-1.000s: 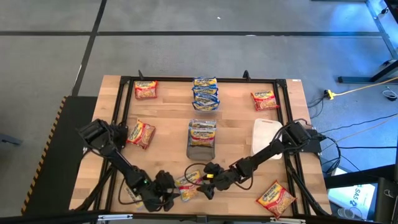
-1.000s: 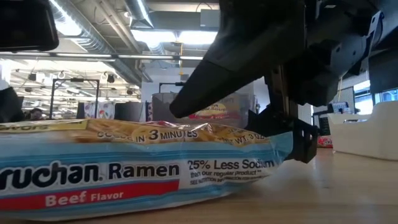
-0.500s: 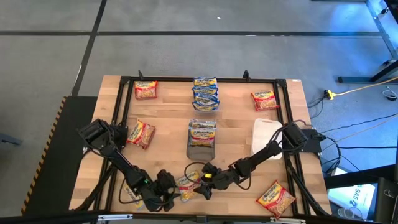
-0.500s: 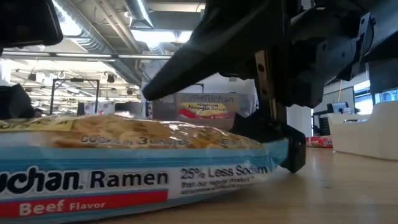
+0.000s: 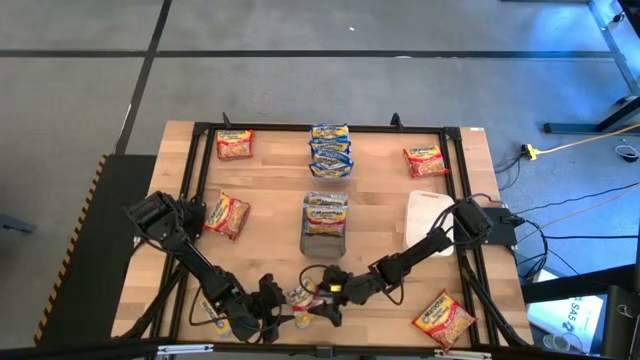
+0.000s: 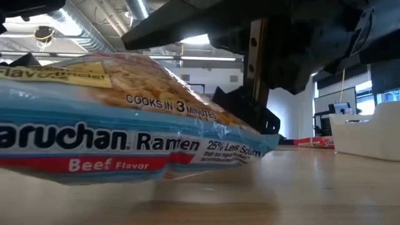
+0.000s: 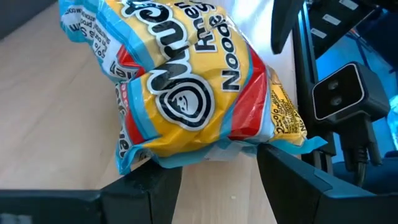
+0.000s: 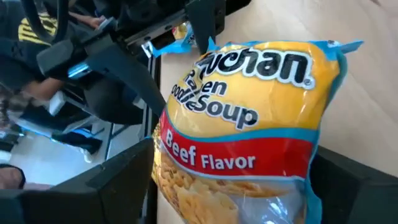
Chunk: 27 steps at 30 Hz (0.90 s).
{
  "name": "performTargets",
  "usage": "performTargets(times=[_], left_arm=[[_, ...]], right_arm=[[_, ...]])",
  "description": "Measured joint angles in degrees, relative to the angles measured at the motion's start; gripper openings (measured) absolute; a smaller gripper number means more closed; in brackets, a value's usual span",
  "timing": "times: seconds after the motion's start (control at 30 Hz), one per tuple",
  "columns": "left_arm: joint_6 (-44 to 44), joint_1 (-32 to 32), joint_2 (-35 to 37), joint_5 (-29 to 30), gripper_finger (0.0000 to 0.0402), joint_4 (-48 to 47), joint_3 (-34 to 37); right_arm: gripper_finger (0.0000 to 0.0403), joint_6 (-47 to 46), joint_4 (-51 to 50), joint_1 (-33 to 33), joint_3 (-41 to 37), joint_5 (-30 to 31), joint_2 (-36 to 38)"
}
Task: Sort Maruchan noodles
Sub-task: Put the light blue noodle pack into the black bin
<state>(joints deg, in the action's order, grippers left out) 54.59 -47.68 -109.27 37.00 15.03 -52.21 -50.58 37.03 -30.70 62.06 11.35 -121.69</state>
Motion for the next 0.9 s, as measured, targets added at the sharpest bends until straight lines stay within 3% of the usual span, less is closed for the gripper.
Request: performTargets(times=[0.13,0.57,0.7,0.9], left_arm=[[-0.8,0.0,0.0,-0.5,0.0201,0.0,0.0],[6.9,-3.2,0.3,-2.2,0.0201,-0.3,0.0],[9.4,-4.0,0.3,-2.9,0.0201,-2.1,0.0],[12.8,-4.2,0.4,-5.3,0.0201,-3.1,0.0]], right_arm=[[0.0297,2.5,0.0,0.0,0.0,0.0,0.0],[0.0112,14.9,0.3,0.0,0.2,-0.1,0.2],[0.0097,18.3,0.0,0.0,0.2,-0.3,0.2],[0.0105,19.5,0.0,0.0,0.2,0.0,0.2]])
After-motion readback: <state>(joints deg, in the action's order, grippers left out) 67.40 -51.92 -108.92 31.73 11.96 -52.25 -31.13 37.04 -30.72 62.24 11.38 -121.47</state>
